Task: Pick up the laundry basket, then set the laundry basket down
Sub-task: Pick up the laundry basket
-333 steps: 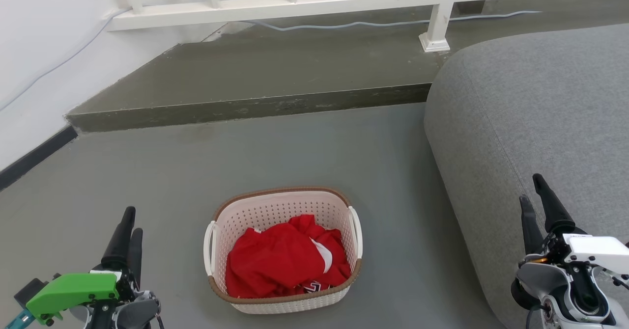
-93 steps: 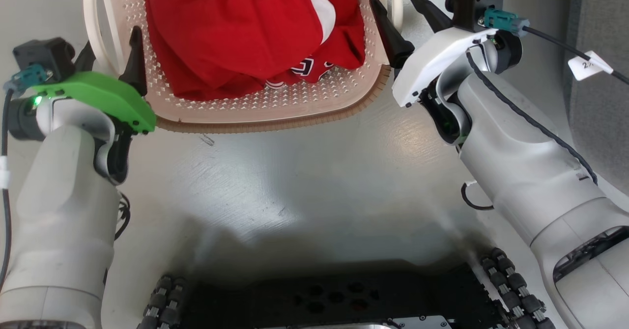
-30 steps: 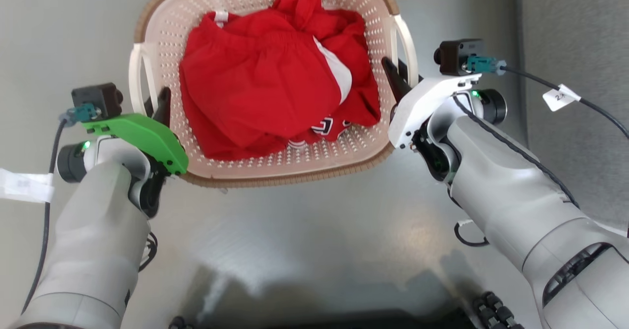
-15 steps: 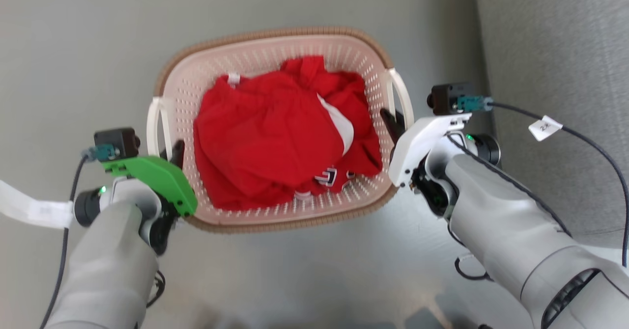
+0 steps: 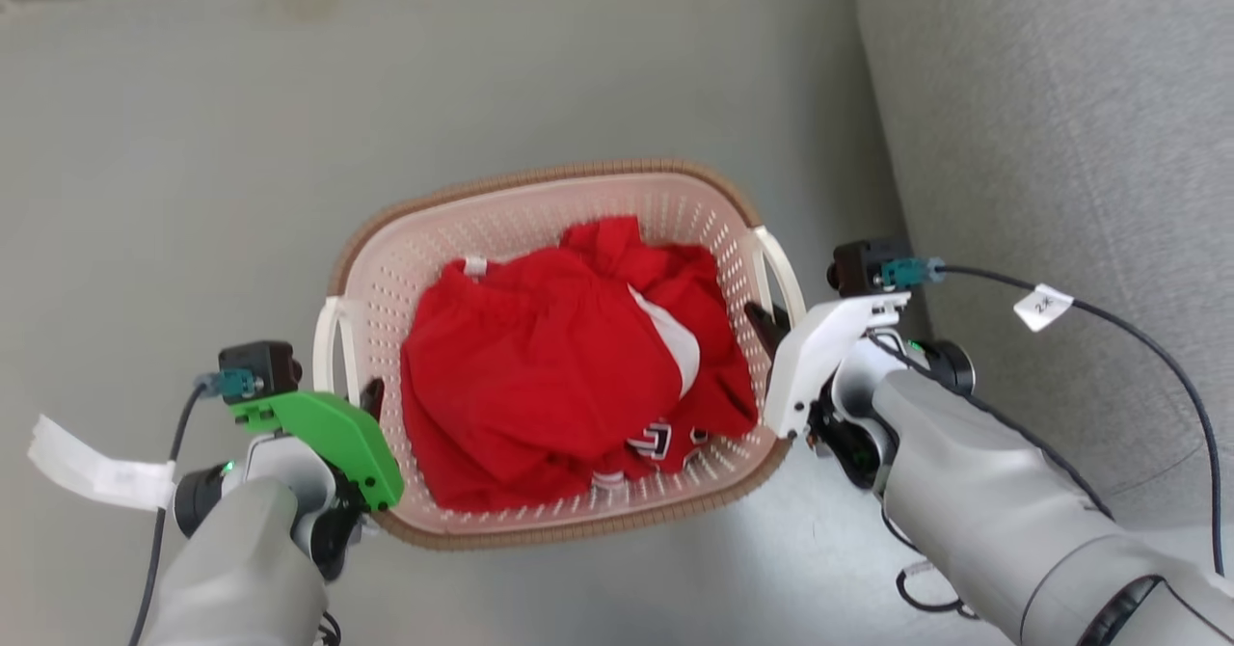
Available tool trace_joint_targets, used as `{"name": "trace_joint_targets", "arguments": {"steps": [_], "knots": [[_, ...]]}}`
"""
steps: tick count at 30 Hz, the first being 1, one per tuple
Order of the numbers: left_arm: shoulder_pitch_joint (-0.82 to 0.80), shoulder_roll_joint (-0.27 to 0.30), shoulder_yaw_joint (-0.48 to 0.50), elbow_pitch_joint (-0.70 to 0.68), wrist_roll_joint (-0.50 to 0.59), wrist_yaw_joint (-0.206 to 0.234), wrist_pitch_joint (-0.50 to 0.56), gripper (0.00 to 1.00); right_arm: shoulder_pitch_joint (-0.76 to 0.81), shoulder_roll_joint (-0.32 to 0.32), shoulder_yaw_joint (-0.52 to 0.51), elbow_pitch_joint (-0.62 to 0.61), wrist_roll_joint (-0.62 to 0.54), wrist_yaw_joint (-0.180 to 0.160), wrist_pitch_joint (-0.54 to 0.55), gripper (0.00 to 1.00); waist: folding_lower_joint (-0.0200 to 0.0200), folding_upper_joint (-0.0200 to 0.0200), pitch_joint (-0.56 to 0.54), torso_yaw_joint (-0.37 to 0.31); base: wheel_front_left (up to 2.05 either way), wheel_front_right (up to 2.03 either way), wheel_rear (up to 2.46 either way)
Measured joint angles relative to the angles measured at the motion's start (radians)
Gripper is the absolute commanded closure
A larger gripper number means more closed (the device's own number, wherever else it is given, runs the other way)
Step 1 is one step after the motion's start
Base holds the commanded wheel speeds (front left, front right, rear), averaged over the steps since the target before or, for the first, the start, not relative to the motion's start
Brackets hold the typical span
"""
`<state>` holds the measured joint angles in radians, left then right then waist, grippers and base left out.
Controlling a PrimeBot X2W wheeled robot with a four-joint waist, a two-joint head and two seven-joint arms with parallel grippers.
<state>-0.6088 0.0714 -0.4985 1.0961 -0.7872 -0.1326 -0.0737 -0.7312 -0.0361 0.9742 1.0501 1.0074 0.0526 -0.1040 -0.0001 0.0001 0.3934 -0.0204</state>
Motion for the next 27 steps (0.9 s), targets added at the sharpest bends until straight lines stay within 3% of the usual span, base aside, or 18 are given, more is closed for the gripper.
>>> {"name": "trace_joint_targets", "arguments": {"steps": [27], "knots": [[0.149, -0.025, -0.028, 0.062, -0.055, -0.001, 0.104, 1.00, 0.156, 0.005, 0.057, 0.030, 0.089, 0.010, 0.139, 1.00, 0.0000, 0.0000, -0.285, -0.014, 0.00, 0.00, 0.00]]}}
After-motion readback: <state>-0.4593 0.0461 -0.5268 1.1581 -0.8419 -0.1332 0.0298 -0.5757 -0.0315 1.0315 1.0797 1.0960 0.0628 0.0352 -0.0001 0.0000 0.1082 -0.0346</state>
